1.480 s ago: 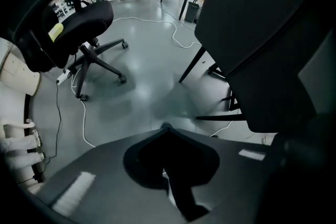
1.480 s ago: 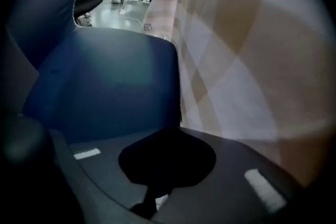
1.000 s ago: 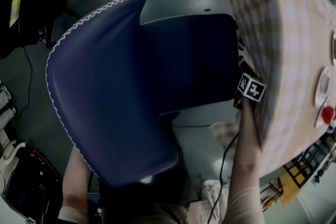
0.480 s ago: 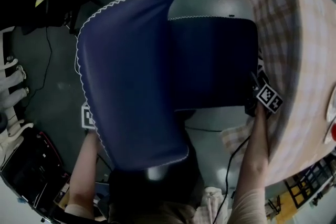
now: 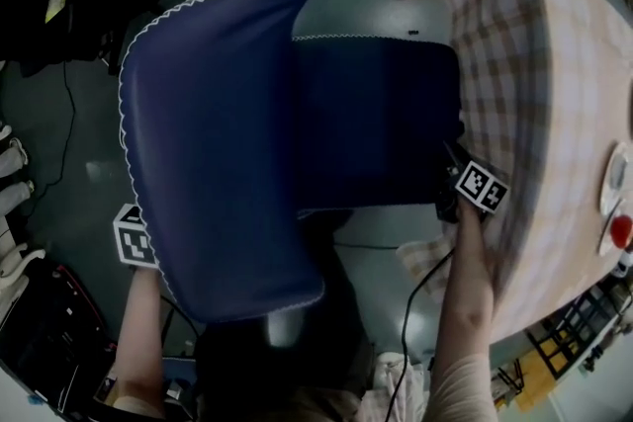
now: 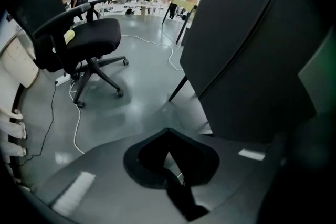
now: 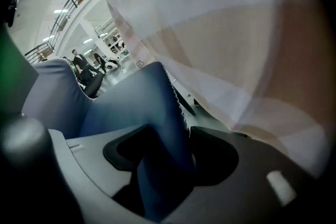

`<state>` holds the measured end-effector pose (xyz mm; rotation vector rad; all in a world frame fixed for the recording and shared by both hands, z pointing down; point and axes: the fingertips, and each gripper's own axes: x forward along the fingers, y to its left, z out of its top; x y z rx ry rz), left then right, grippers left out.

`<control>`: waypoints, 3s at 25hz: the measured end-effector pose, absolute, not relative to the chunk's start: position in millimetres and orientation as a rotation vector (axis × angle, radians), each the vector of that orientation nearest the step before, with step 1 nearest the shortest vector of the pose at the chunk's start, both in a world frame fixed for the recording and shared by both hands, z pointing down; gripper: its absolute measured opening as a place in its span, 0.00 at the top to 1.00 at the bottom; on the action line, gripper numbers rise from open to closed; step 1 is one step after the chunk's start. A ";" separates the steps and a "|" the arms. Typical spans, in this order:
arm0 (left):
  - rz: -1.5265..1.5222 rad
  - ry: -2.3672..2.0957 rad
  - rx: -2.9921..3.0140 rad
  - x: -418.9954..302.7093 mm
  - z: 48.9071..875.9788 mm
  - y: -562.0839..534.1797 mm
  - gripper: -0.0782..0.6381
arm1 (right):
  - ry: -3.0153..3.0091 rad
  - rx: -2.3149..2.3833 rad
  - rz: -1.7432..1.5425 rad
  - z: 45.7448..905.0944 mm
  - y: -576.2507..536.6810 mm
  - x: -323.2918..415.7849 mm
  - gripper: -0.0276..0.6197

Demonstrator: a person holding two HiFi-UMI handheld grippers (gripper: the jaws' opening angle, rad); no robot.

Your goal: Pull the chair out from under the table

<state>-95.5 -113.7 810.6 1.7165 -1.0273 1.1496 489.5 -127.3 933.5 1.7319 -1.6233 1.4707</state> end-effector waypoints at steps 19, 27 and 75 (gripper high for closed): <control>1.028 -1.192 1.637 -186.7 785.1 -99.6 0.89 | -1.744 1.594 1.346 926.9 -177.6 387.6 0.57; 1.061 -1.233 1.545 -221.7 801.6 -97.5 0.89 | -1.719 1.538 1.303 918.3 -191.6 370.4 0.57; 0.963 -1.448 1.325 -367.1 792.0 -66.6 0.89 | -1.656 1.460 1.392 929.4 -171.4 216.4 0.57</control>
